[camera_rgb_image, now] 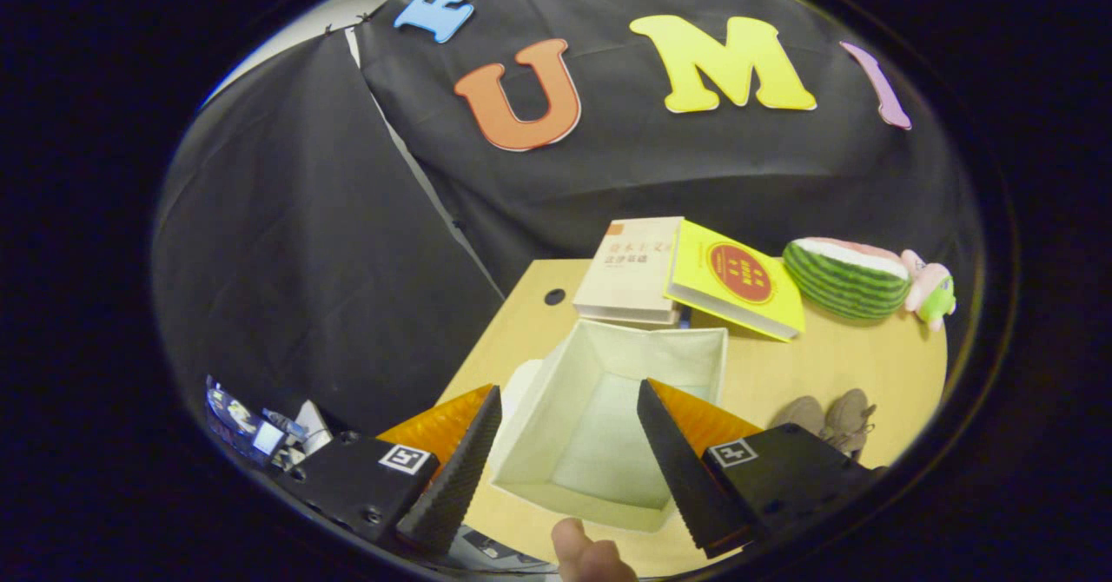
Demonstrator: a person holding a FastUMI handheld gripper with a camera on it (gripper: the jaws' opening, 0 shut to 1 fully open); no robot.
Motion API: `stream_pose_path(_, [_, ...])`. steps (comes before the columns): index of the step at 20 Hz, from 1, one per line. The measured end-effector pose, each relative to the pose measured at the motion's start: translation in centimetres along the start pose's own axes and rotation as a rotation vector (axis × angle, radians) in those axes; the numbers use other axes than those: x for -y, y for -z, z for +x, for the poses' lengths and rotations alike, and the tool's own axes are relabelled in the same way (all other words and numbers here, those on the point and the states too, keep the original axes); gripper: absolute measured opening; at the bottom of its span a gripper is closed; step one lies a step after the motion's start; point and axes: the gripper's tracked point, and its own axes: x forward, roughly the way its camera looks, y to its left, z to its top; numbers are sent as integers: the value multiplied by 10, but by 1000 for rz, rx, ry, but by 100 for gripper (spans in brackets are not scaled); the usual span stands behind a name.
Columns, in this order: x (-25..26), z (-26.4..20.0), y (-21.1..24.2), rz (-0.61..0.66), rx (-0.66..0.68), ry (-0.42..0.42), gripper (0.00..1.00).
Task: Open the storage box then place both shoes into the box .Put the left shoe in first, then the right shoe, with the right side of both shoes facing outward in a uniform manner.
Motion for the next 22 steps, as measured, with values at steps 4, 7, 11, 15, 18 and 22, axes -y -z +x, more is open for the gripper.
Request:
stream_pose_path(4, [56, -4, 28, -71, -50, 101, 100])
stream_pose_path(7, [90, -5, 55, -104, -91, 142, 100])
stream_pose_path(11, [139, -1, 87, -84, -149, 192, 100])
stream_pose_path(15, [197, -2, 108, -35, -178, 284, 100])
stream_pose_path(18, [217, -1, 131, 16, -246, 265, 100])
stream_pose_path(22, [248, 1, 155, 100, -326, 310, 100])
